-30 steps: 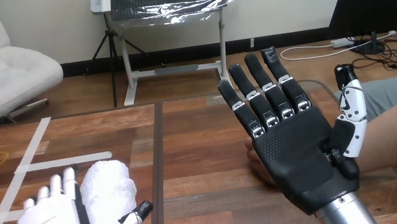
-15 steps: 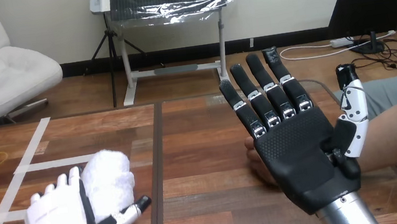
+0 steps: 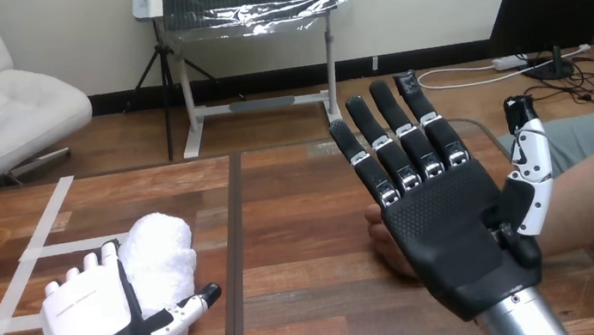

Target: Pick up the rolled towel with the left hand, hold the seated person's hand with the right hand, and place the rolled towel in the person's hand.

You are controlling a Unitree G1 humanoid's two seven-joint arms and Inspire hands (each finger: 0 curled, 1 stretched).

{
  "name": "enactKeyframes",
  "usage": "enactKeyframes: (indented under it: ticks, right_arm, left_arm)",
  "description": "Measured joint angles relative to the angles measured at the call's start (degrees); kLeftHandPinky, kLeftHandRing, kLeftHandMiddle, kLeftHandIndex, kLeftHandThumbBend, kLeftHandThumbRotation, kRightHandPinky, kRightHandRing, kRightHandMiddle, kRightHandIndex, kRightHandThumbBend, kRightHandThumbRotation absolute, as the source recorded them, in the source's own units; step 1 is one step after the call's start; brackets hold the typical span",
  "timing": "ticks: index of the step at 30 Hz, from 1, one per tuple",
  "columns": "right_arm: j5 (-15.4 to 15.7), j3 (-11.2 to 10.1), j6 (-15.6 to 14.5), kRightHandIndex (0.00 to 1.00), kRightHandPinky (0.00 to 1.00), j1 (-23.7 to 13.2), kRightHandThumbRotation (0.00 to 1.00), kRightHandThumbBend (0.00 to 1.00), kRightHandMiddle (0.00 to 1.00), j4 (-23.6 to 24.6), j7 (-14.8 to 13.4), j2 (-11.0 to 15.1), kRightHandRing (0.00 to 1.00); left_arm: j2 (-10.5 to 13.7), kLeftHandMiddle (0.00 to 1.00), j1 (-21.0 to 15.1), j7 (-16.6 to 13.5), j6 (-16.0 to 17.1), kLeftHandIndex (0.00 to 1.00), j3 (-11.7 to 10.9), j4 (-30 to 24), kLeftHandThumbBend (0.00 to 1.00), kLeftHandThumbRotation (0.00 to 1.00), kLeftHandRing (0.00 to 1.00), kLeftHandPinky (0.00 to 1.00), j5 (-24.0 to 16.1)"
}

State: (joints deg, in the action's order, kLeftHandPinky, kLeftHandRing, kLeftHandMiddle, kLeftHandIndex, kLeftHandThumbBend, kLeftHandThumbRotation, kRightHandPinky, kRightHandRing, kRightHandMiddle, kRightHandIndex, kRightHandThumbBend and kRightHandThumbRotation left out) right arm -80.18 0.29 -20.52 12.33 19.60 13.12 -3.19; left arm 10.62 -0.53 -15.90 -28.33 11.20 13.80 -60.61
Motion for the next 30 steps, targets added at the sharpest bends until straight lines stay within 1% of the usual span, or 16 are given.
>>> enactKeyframes:
  ticks: [6, 10, 14, 19, 22, 23, 25, 28, 30]
  right_arm:
    - [0.07, -0.41, -0.11, 1.00, 1.00, 0.00, 0.75, 0.42, 1.00, 0.07, -0.01, 0.02, 1.00]
    - [0.38, -0.61, -0.16, 1.00, 1.00, 0.00, 0.75, 0.42, 1.00, 0.14, -0.01, 0.04, 1.00]
    - [1.19, -0.70, -0.17, 1.00, 1.00, 0.00, 0.75, 0.42, 1.00, 0.26, -0.01, 0.05, 1.00]
    - [1.32, -0.89, -0.39, 1.00, 1.00, 0.00, 0.74, 0.43, 1.00, 0.29, -0.11, 0.05, 1.00]
    - [1.34, -0.98, -0.42, 1.00, 1.00, 0.00, 0.74, 0.43, 1.00, 0.29, -0.14, 0.05, 1.00]
    - [1.34, -0.99, -0.43, 1.00, 1.00, 0.00, 0.73, 0.43, 1.00, 0.30, -0.15, 0.05, 1.00]
    - [1.34, -1.03, -0.43, 1.00, 1.00, 0.00, 0.72, 0.43, 1.00, 0.33, -0.24, 0.05, 1.00]
    - [1.35, -1.06, -0.45, 1.00, 1.00, 0.00, 0.71, 0.44, 1.00, 0.41, -0.54, 0.05, 1.00]
    - [1.35, -1.08, -0.46, 1.00, 1.00, 0.00, 0.71, 0.44, 1.00, 0.41, -0.66, 0.05, 1.00]
  left_arm:
    - [0.35, 0.96, -1.71, 1.02, -1.74, 0.96, 0.89, 1.53, 0.94, 0.91, 0.94, 0.95, 0.27]
    - [0.79, 0.97, -2.85, 2.40, -2.75, 0.97, 1.35, 2.21, 0.95, 0.92, 0.95, 0.95, 0.61]
    - [1.30, 0.95, -3.86, 3.50, -3.61, 0.95, 1.72, 2.74, 0.97, 0.93, 0.93, 0.91, 1.11]
    - [2.00, 0.92, -4.92, 4.13, -4.51, 0.93, 2.27, 3.77, 0.98, 0.92, 0.89, 0.86, 1.70]
    - [2.28, 0.79, -5.37, 4.26, -4.68, 0.87, 2.36, 4.22, 0.98, 0.89, 0.75, 0.72, 2.01]
    - [2.38, 0.69, -5.47, 4.25, -4.68, 0.82, 2.40, 4.34, 0.97, 0.83, 0.64, 0.61, 2.09]
    - [2.56, 0.62, -5.59, 3.86, -4.40, 0.79, 2.42, 4.61, 0.96, 0.79, 0.56, 0.53, 2.53]
    - [2.87, 0.50, -5.61, 3.06, -3.64, 0.74, 2.40, 4.79, 0.92, 0.70, 0.43, 0.40, 3.67]
    - [3.04, 0.44, -5.60, 2.80, -3.11, 0.70, 2.36, 4.82, 0.88, 0.61, 0.36, 0.32, 4.38]
